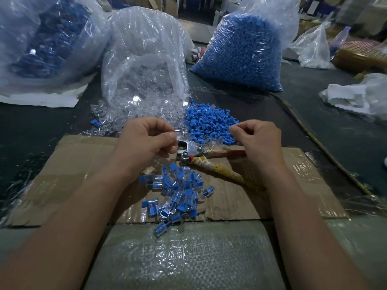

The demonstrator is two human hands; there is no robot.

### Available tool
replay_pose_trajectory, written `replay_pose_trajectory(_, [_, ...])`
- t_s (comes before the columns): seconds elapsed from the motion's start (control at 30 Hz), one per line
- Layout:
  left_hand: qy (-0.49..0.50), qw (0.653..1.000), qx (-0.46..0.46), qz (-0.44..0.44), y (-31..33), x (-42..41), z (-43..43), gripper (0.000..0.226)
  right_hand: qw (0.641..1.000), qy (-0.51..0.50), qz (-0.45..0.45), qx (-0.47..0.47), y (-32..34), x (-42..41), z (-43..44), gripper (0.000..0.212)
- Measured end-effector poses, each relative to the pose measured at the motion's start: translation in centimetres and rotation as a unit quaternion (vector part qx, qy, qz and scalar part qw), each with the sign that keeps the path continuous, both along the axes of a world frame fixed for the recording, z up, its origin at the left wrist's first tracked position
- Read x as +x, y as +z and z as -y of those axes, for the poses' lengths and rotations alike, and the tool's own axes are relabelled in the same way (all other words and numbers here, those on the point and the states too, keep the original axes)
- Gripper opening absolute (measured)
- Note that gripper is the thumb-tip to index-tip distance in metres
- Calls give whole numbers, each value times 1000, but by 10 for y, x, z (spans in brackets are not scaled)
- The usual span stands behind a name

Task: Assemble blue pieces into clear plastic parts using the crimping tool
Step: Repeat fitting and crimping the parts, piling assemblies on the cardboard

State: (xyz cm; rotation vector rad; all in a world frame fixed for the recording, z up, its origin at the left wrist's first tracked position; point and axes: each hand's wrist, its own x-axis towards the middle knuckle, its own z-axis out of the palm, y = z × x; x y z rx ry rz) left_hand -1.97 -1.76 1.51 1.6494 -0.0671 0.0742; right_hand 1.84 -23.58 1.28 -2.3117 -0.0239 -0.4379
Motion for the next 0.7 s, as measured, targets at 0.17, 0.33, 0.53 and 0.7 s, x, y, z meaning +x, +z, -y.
replay_pose_trajectory(0.17, [3, 1000, 11, 6, 2, -1, 3, 13, 988, 139, 32, 58, 6, -22, -32, 21])
replay_pose_trajectory(0.33, [-4, 1000, -4, -1, 5, -4, 8, 14, 971, 202, 92, 87, 2, -32, -51, 11])
replay_pose_trajectory(0.53, [-19, 1000, 3, 3, 6, -5, 9, 13, 967, 208, 135, 57, -3, -31, -55, 9])
replay_pose_trajectory(0.7, [-27, 1000, 11, 6, 4, -5, 9, 11, 969, 204, 140, 25, -5, -31, -58, 9])
